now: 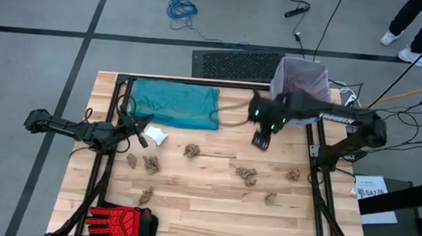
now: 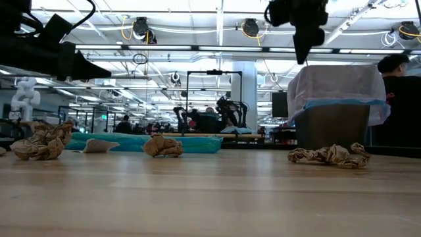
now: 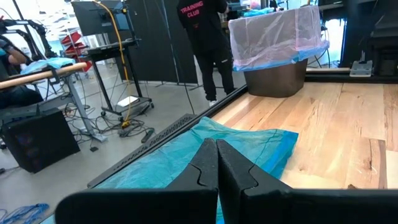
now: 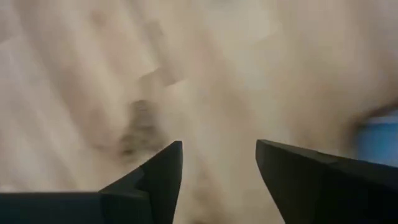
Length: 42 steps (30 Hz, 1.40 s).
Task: Place trash/remove bag and relplace
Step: Put the brown napkin into the trash bin
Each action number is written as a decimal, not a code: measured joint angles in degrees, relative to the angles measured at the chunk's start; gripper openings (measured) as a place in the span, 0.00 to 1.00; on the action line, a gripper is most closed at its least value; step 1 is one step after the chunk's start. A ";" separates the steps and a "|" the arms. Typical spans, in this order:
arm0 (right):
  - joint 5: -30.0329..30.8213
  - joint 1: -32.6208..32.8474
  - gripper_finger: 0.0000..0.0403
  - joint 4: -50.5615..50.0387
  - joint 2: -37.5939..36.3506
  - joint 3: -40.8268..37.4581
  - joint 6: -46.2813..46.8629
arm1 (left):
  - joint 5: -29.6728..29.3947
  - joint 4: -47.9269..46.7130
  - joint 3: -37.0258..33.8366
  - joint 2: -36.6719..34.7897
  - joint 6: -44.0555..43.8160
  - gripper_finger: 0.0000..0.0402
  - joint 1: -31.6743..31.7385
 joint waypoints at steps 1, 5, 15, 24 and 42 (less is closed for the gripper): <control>-1.52 1.48 0.51 2.31 0.00 -2.15 2.21 | 0.00 0.00 0.00 -0.01 0.00 0.00 0.02; -3.67 7.72 0.56 13.19 0.02 -11.11 8.92 | 0.00 0.01 -0.01 -0.01 -0.01 0.00 0.01; 2.62 17.10 0.65 36.19 0.04 -30.19 23.01 | 0.00 0.01 0.00 0.00 0.00 0.00 0.02; 11.61 22.50 0.66 42.09 0.96 -36.25 27.36 | 0.00 0.00 -0.02 -0.01 0.00 0.00 0.01; 19.56 25.85 0.37 46.53 14.46 -33.62 25.80 | 0.00 0.02 -0.02 -0.02 0.00 0.00 0.02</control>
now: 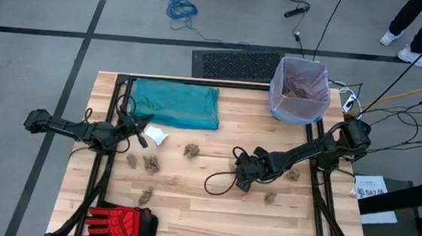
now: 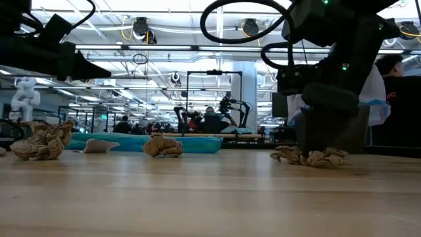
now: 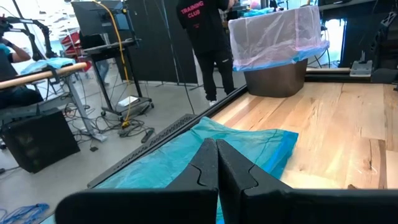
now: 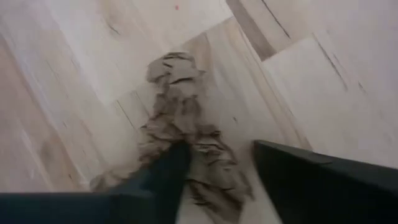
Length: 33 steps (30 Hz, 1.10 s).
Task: Place trash/remove bag and relplace
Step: Put the brown napkin into the trash bin
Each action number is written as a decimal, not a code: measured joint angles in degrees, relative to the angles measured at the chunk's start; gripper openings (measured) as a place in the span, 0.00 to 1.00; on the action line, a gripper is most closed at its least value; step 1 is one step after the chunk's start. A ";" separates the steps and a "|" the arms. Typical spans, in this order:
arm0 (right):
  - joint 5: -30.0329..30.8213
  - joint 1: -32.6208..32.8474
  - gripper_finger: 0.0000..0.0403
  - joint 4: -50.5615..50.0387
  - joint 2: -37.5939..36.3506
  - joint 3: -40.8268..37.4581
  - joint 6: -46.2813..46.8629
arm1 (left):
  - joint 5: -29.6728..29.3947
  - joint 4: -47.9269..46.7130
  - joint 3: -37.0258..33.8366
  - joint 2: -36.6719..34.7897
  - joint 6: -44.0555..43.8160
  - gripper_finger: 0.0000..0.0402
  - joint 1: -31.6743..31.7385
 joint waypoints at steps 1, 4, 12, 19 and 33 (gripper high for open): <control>0.29 -0.27 0.29 -0.89 -0.56 0.41 -1.03 | 0.00 0.00 0.01 0.00 -0.01 0.00 -0.01; -0.40 -1.60 0.07 -3.08 -1.91 1.46 -4.53 | 0.00 0.00 0.02 0.00 -0.02 0.00 0.00; -1.25 -6.58 0.02 -11.21 -4.17 9.22 -13.47 | 0.00 -0.01 0.02 0.01 0.00 0.00 -0.01; 1.21 -10.16 0.01 -23.42 -5.07 23.63 -22.87 | 0.00 0.00 0.01 0.00 -0.02 0.00 -0.02; 24.88 -24.05 0.00 -58.08 -10.91 53.33 -28.76 | 0.00 -0.02 0.00 0.02 0.00 0.00 -0.02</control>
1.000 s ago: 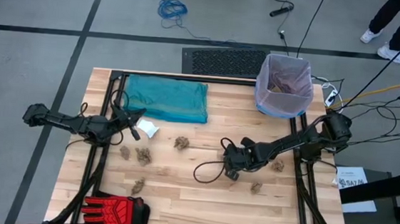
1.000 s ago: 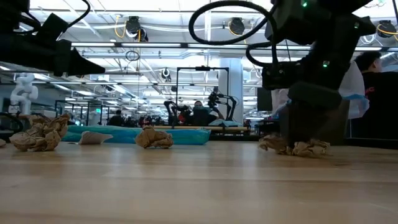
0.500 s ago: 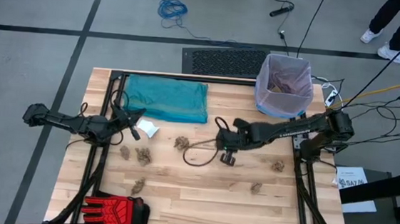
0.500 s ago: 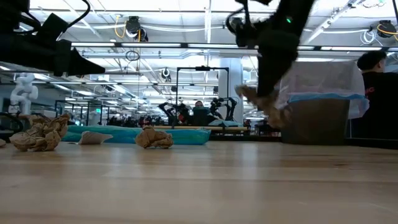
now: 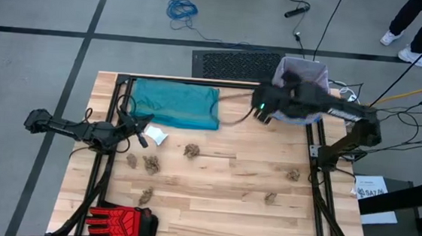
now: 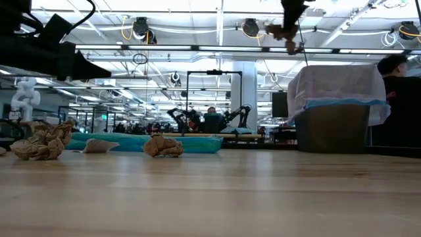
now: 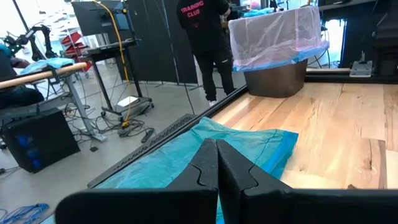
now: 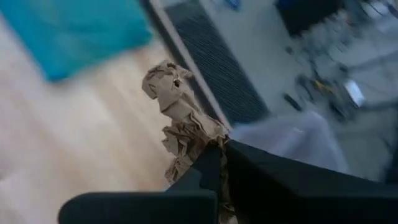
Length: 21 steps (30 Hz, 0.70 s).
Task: Place trash/remove bag and relplace
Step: Put the brown napkin into the trash bin
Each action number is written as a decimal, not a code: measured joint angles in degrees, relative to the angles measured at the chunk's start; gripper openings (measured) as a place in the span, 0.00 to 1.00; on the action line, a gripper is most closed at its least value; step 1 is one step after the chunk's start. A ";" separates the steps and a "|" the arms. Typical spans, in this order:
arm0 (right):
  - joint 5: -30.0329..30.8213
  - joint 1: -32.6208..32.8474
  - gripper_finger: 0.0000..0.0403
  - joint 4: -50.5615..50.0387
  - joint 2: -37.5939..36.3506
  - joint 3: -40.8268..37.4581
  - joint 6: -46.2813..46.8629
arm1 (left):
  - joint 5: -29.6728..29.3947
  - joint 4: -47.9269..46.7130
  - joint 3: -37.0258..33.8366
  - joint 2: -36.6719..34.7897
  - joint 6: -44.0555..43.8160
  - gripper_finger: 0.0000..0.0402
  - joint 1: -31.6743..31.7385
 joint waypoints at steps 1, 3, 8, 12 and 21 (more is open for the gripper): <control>0.67 -1.84 0.00 -1.38 -0.51 0.08 -0.45 | 0.00 0.00 0.01 0.00 0.00 0.00 0.02; 2.25 -5.82 0.00 -3.44 -1.32 0.06 -1.12 | 0.00 0.00 0.02 0.00 0.00 0.00 0.02; 4.36 -15.40 0.00 -5.28 -1.88 0.06 -2.07 | 0.00 0.00 0.02 -0.01 0.00 0.00 0.01; 3.54 -22.07 0.00 -5.28 -1.55 0.06 -4.02 | 0.00 0.00 0.01 -0.02 0.00 0.00 0.01; -3.37 -30.86 0.21 -4.04 -1.20 -3.23 -8.62 | 0.00 0.02 0.00 -0.01 0.00 0.00 0.01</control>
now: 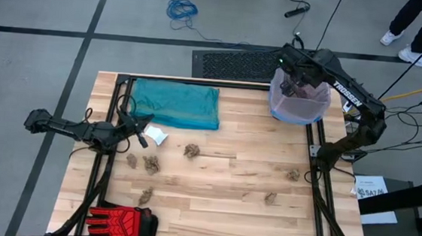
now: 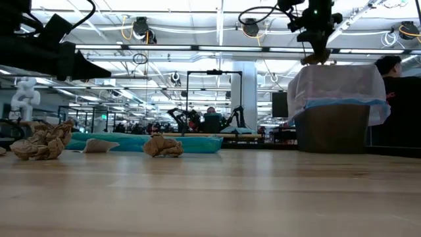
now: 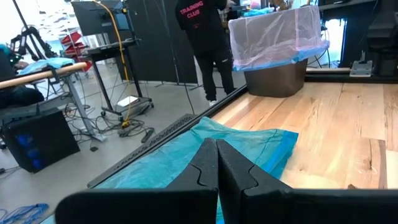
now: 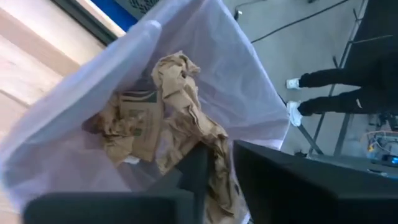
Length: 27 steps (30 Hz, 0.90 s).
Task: Place trash/remove bag and relplace
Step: Put the brown napkin into the trash bin
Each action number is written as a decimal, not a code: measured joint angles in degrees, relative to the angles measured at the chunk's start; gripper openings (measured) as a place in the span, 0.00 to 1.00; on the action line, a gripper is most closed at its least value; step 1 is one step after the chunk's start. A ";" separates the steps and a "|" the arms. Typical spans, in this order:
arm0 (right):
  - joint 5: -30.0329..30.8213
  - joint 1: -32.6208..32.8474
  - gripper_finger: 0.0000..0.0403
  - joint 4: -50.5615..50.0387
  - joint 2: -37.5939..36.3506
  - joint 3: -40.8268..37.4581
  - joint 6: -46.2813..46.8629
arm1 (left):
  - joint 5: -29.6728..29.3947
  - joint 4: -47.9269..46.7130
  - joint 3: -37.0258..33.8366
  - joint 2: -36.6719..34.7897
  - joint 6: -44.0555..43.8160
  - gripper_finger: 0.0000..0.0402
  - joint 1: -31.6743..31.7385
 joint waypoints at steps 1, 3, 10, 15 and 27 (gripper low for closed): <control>0.01 -0.48 0.25 0.53 0.02 -0.19 -0.39 | 0.00 0.00 0.02 0.01 0.00 0.00 -0.01; 0.22 -0.96 0.33 1.36 0.01 -0.25 -1.05 | 0.00 0.00 0.00 0.00 0.00 0.00 0.01; 4.57 -1.18 0.56 2.45 0.01 -0.24 -1.69 | 0.00 -0.01 0.01 0.00 0.00 0.00 -0.01; -3.00 1.93 0.59 1.30 -0.08 0.25 -5.99 | 0.00 -0.02 0.02 -0.01 0.00 0.00 0.01; -22.37 24.91 0.50 0.89 -0.06 -3.15 -5.13 | 0.00 -0.01 0.00 -0.01 0.00 0.00 -0.01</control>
